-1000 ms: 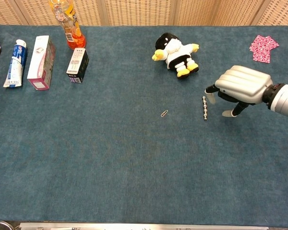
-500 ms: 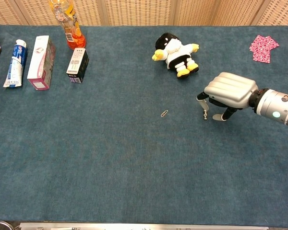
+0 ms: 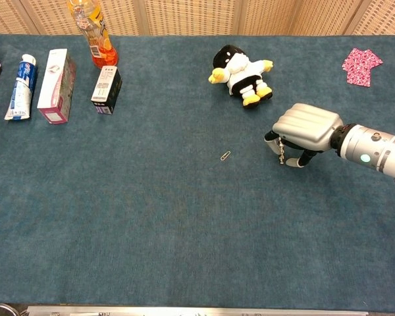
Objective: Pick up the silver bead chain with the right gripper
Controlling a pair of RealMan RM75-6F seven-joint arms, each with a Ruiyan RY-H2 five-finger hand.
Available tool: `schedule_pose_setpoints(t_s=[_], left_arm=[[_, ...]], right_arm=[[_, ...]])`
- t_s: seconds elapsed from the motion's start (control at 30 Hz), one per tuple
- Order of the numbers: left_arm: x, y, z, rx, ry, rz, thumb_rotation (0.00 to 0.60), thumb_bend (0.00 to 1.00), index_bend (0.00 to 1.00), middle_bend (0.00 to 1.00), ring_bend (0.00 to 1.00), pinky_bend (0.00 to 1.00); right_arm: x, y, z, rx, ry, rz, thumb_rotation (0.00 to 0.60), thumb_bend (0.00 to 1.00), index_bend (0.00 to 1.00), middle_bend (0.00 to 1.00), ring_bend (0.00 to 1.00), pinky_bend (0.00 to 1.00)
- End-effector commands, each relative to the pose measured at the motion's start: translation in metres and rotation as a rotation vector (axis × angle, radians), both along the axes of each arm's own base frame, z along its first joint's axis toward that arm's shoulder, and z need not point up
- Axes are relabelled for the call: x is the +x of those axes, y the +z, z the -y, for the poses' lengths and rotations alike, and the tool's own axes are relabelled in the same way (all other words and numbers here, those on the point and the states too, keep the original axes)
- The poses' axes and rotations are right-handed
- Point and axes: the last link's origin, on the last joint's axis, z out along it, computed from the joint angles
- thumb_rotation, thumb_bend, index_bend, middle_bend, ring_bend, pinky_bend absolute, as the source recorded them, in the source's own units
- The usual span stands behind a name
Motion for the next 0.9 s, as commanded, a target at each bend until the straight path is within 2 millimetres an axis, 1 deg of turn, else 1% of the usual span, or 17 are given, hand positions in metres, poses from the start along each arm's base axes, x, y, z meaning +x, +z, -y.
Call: schedule_pose_setpoints(t_s=[0.03, 0.5, 0.63, 0.77, 0.9], left_arm=[[-0.001, 0.000, -0.001, 0.000, 0.002, 0.001, 0.600, 0.20, 0.04, 0.04, 0.06, 0.06], [-0.004, 0.001, 0.000, 0.004, 0.011, 0.002, 0.600, 0.20, 0.04, 0.04, 0.06, 0.06], [-0.005, 0.001, 0.000, 0.010, 0.014, 0.004, 0.600, 0.20, 0.04, 0.04, 0.06, 0.06], [-0.007, 0.002, 0.001, 0.015, 0.016, 0.008, 0.600, 0.20, 0.04, 0.04, 0.06, 0.06], [-0.007, 0.003, 0.002, 0.018, 0.015, 0.009, 0.600, 0.20, 0.04, 0.04, 0.06, 0.06]], right_arm=[[0.000, -0.001, 0.000, 0.001, 0.003, -0.009, 0.600, 0.21, 0.55, 0.91, 0.98, 1.00], [0.003, -0.010, 0.002, 0.002, -0.005, -0.021, 0.600, 0.21, 0.57, 0.91, 0.98, 1.00], [0.003, -0.011, 0.003, -0.001, -0.006, -0.023, 0.600, 0.25, 0.57, 0.91, 0.98, 1.00], [0.003, -0.013, 0.004, 0.001, -0.011, -0.027, 0.600, 0.27, 0.57, 0.91, 0.98, 1.00], [0.004, -0.014, 0.004, 0.001, -0.012, -0.021, 0.600, 0.31, 0.59, 0.91, 0.98, 1.00]])
